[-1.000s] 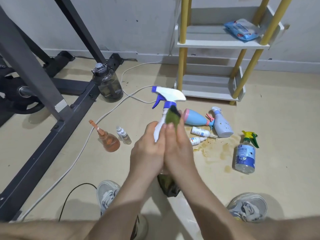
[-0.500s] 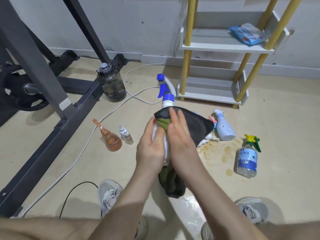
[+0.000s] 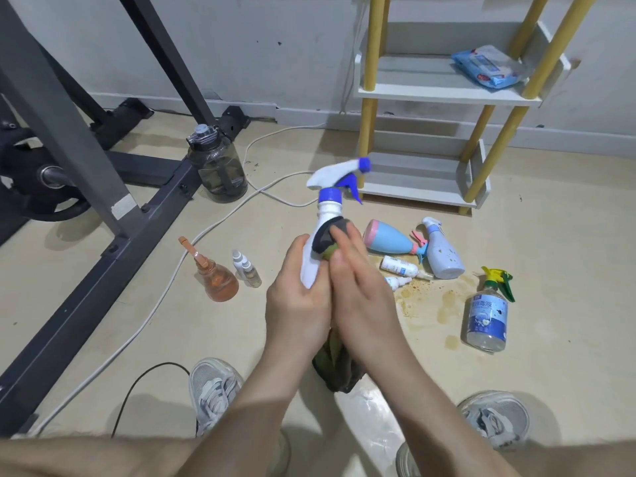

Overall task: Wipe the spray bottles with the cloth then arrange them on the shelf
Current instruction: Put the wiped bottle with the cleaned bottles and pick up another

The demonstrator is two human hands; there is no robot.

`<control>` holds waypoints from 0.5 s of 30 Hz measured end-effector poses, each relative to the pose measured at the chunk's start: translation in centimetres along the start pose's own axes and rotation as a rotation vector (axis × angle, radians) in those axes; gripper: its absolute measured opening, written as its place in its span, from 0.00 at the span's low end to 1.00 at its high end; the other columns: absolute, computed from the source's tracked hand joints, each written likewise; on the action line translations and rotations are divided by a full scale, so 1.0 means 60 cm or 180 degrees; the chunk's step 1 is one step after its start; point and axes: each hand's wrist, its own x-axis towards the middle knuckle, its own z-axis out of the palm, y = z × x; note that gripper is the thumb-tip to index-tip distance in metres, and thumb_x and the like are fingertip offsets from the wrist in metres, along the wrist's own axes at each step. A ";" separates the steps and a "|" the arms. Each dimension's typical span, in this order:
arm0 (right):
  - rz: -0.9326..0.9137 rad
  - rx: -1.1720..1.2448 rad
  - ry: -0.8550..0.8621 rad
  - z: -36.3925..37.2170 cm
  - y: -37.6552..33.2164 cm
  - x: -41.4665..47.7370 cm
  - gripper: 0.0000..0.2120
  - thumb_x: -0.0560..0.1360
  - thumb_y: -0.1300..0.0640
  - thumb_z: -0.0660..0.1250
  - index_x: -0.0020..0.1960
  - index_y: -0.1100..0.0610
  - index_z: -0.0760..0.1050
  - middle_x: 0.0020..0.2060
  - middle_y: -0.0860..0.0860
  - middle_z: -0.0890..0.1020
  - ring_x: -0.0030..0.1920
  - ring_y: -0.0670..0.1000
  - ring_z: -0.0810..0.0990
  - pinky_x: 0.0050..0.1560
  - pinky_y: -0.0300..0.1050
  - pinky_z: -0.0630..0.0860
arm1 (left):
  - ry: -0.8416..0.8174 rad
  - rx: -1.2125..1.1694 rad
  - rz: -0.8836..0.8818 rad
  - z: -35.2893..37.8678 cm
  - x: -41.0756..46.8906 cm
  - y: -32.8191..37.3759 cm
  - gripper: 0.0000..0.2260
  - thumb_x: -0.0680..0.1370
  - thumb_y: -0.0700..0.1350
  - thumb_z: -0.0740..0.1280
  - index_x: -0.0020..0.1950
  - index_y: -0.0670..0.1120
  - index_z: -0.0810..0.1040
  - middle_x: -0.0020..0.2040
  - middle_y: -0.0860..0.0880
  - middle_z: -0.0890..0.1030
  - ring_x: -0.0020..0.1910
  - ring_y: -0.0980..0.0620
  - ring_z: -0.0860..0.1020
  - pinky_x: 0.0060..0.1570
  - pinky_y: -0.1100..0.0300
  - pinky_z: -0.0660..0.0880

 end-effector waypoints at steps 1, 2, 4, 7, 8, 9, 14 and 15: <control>0.0115 0.0077 0.0057 -0.005 -0.003 0.017 0.18 0.84 0.50 0.56 0.73 0.43 0.69 0.77 0.37 0.58 0.61 0.17 0.52 0.64 0.21 0.52 | -0.0010 0.0189 0.0014 0.001 -0.007 0.002 0.19 0.76 0.56 0.65 0.67 0.61 0.73 0.56 0.66 0.79 0.58 0.62 0.76 0.54 0.64 0.70; 0.0245 0.0197 0.0095 -0.010 -0.007 0.032 0.17 0.84 0.51 0.55 0.72 0.42 0.70 0.77 0.36 0.58 0.56 0.14 0.52 0.61 0.22 0.53 | -0.0031 0.0387 -0.0007 0.002 -0.011 0.002 0.22 0.78 0.54 0.66 0.71 0.56 0.71 0.61 0.63 0.76 0.62 0.60 0.73 0.55 0.67 0.67; 0.0349 0.0373 0.0122 -0.015 -0.007 0.040 0.17 0.84 0.51 0.56 0.71 0.40 0.70 0.77 0.37 0.56 0.53 0.12 0.52 0.62 0.26 0.54 | -0.0061 0.0769 0.0070 0.001 -0.013 0.005 0.25 0.78 0.54 0.67 0.75 0.55 0.67 0.68 0.57 0.75 0.68 0.58 0.70 0.57 0.68 0.64; 0.0200 0.0313 0.0076 -0.016 -0.005 0.013 0.18 0.83 0.53 0.57 0.71 0.41 0.70 0.76 0.38 0.57 0.61 0.16 0.50 0.66 0.28 0.54 | -0.0119 0.1088 0.0320 -0.006 -0.005 0.009 0.30 0.72 0.60 0.62 0.74 0.56 0.67 0.68 0.55 0.76 0.67 0.54 0.72 0.62 0.59 0.69; 0.0111 0.0328 0.0105 -0.015 -0.003 0.006 0.18 0.83 0.55 0.58 0.71 0.42 0.70 0.75 0.39 0.59 0.66 0.20 0.51 0.68 0.29 0.55 | -0.0124 0.1109 0.0331 -0.007 0.000 0.009 0.30 0.71 0.60 0.61 0.73 0.56 0.68 0.67 0.55 0.77 0.66 0.54 0.74 0.61 0.58 0.70; 0.0107 0.0469 0.0186 -0.014 0.000 0.004 0.18 0.83 0.56 0.58 0.71 0.43 0.71 0.75 0.39 0.61 0.71 0.26 0.55 0.70 0.31 0.58 | -0.0131 0.1094 0.0305 -0.009 0.004 0.008 0.31 0.70 0.61 0.61 0.72 0.56 0.69 0.65 0.55 0.78 0.65 0.54 0.75 0.59 0.59 0.70; 0.1101 0.1534 0.0648 -0.033 -0.007 0.029 0.12 0.83 0.51 0.57 0.64 0.47 0.74 0.54 0.42 0.80 0.48 0.42 0.82 0.44 0.38 0.78 | -0.0479 -0.0247 -0.0055 -0.008 -0.006 0.015 0.25 0.69 0.62 0.67 0.64 0.54 0.77 0.56 0.53 0.83 0.57 0.50 0.80 0.60 0.47 0.77; 0.1289 0.1639 0.0546 -0.042 -0.010 0.037 0.09 0.83 0.51 0.58 0.56 0.51 0.75 0.50 0.47 0.81 0.44 0.47 0.81 0.41 0.40 0.77 | -0.0665 -0.0463 -0.0119 -0.009 -0.007 0.014 0.22 0.72 0.60 0.68 0.62 0.52 0.78 0.56 0.50 0.83 0.56 0.49 0.81 0.58 0.47 0.77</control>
